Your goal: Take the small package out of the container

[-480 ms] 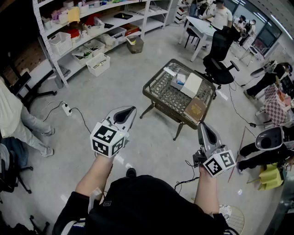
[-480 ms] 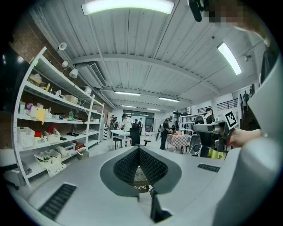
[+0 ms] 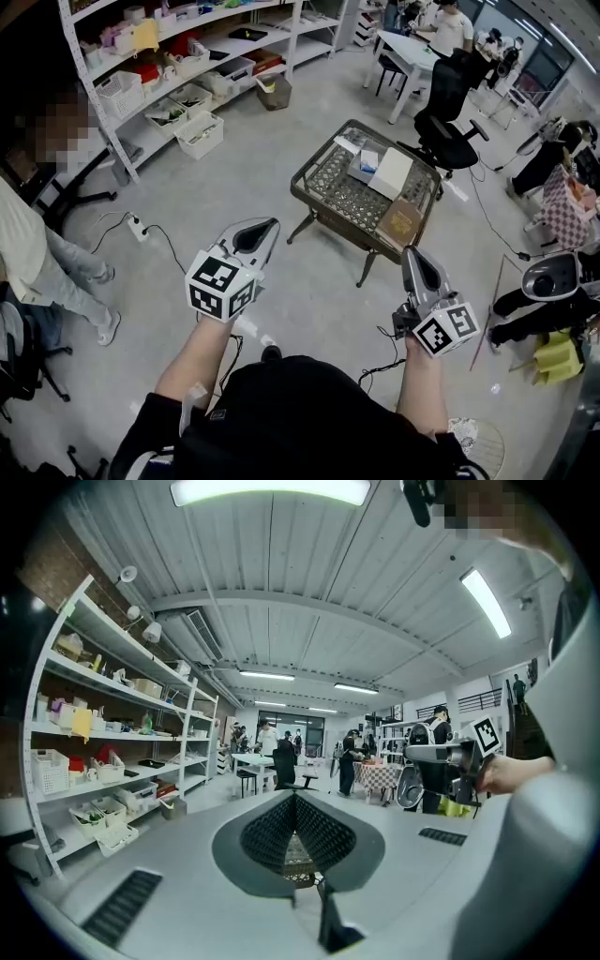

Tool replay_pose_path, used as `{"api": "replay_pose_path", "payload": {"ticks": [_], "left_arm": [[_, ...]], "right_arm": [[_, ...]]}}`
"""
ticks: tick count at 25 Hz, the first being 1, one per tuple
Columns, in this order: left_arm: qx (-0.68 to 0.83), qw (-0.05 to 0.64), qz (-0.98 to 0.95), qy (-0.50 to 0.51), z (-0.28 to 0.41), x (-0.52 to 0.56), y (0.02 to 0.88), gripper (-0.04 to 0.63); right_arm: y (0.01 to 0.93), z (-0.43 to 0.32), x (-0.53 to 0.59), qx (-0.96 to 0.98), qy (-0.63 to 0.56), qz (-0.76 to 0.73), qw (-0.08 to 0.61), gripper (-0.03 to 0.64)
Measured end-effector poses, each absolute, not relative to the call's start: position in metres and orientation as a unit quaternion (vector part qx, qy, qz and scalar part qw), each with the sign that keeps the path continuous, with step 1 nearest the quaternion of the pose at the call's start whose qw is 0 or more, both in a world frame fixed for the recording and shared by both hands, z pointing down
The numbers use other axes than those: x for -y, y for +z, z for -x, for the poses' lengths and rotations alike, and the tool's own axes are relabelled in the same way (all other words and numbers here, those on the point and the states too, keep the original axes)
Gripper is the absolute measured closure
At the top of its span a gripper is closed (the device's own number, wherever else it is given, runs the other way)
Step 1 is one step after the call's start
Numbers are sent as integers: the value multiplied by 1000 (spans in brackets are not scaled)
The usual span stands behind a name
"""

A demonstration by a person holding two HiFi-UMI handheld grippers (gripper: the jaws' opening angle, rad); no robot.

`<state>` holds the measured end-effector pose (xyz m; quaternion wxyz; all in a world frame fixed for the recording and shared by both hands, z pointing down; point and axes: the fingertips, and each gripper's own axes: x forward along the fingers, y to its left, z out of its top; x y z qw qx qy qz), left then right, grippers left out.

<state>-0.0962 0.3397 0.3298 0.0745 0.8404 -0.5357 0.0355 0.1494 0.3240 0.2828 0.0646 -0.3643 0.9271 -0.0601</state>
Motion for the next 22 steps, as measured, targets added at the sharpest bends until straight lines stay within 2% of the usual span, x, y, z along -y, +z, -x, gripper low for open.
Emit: {"api": "replay_pose_path", "payload": {"ticks": [11,13,15,22], "left_arm": [[517,103,-848,53,103,-316,359,597],[516,106,-848,58,106,-307,363,597],[517,112,-846,63,108,-296,367,597],[525,126,-838,77,113,-249,380,597]], "right_arm": [[313,-131,-314,-929,-94,355,53,604],[319,-131,-305,-928,-105,354,55,563],[326,-131,-292,-927,-113,353,56,552],[349,-121,-231,-929,-142,337,55,549]]}}
